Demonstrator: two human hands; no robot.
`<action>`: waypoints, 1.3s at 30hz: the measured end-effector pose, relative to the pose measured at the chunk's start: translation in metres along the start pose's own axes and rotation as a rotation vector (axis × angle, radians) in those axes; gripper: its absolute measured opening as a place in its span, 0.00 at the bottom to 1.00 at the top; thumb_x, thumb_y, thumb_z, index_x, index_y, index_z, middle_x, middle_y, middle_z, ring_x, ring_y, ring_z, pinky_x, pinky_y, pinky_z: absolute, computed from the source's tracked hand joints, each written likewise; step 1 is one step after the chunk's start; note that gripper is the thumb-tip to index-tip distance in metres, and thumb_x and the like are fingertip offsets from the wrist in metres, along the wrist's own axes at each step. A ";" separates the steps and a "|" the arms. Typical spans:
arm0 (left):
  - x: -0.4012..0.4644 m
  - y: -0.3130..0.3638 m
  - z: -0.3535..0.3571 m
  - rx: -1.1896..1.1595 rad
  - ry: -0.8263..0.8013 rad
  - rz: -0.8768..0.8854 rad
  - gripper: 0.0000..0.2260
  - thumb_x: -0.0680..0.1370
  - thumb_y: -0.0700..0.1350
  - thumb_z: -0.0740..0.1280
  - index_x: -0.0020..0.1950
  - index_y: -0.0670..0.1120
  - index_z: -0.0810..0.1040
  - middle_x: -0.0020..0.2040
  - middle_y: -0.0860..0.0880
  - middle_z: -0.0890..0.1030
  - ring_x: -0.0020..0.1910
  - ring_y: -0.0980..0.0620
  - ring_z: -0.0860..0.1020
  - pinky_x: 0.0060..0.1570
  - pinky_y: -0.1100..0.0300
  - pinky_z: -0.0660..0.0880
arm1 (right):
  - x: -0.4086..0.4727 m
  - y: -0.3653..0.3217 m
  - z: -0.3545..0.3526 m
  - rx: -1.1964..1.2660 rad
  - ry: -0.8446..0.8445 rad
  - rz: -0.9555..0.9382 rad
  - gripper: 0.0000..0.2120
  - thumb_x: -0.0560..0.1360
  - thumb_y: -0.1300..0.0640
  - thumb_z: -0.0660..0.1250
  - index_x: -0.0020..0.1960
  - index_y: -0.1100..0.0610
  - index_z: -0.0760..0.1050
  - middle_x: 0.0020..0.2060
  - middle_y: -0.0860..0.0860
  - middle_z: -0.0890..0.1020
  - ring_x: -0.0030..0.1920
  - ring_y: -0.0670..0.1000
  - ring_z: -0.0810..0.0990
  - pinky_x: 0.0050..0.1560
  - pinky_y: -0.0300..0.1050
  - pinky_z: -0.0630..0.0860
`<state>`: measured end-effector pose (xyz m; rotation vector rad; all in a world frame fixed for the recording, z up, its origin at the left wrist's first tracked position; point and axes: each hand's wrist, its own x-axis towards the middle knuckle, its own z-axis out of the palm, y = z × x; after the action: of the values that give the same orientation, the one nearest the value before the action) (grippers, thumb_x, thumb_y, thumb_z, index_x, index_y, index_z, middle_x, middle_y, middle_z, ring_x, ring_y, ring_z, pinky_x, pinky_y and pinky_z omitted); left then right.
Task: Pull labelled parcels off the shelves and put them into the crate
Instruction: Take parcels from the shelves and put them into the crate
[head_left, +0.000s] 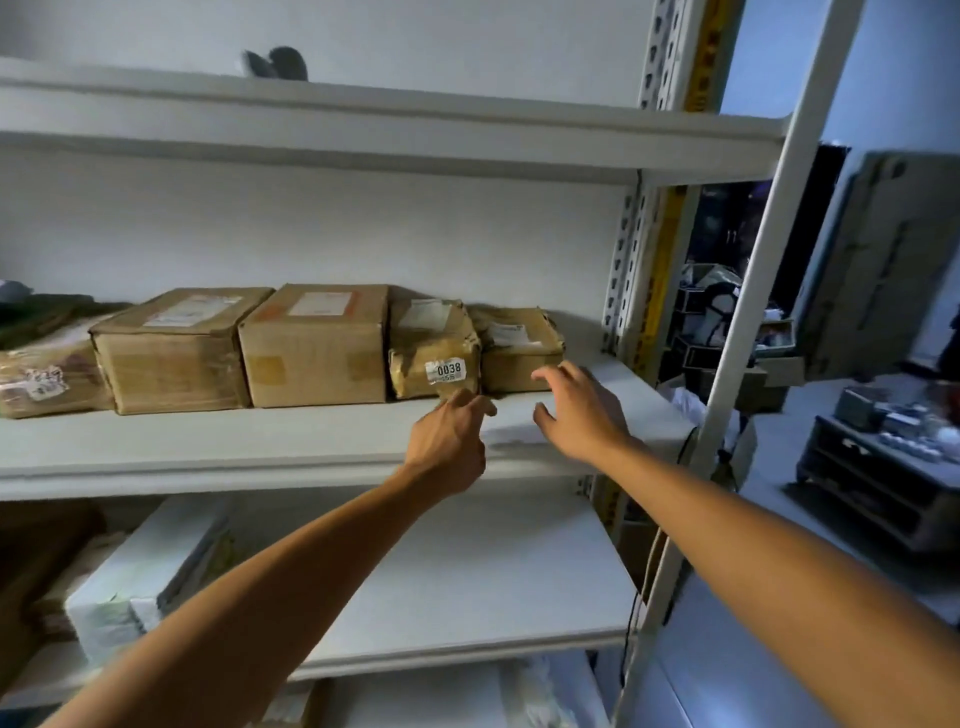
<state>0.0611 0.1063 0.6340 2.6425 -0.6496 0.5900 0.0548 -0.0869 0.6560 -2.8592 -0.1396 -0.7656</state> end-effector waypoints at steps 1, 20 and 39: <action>0.011 0.002 0.004 -0.013 0.020 0.000 0.21 0.77 0.39 0.66 0.69 0.51 0.74 0.67 0.50 0.73 0.60 0.46 0.76 0.45 0.55 0.74 | 0.013 0.008 0.003 -0.014 -0.013 0.009 0.23 0.78 0.51 0.67 0.72 0.50 0.68 0.65 0.51 0.72 0.61 0.55 0.75 0.47 0.47 0.75; 0.103 0.022 0.054 0.214 -0.058 -0.055 0.32 0.76 0.43 0.68 0.78 0.51 0.58 0.74 0.50 0.59 0.50 0.40 0.80 0.38 0.52 0.68 | 0.088 0.055 0.056 0.276 -0.115 0.219 0.19 0.76 0.50 0.72 0.65 0.46 0.72 0.58 0.56 0.73 0.53 0.60 0.79 0.50 0.47 0.76; 0.086 0.006 0.037 0.128 0.287 0.182 0.06 0.77 0.46 0.66 0.45 0.48 0.83 0.46 0.53 0.78 0.33 0.46 0.78 0.26 0.59 0.66 | 0.089 0.091 0.036 1.109 -0.170 0.585 0.52 0.68 0.31 0.70 0.82 0.50 0.50 0.79 0.56 0.59 0.77 0.58 0.62 0.75 0.60 0.60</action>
<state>0.1395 0.0552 0.6445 2.5562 -0.7901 1.0728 0.1616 -0.1649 0.6573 -1.7406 0.1933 -0.1885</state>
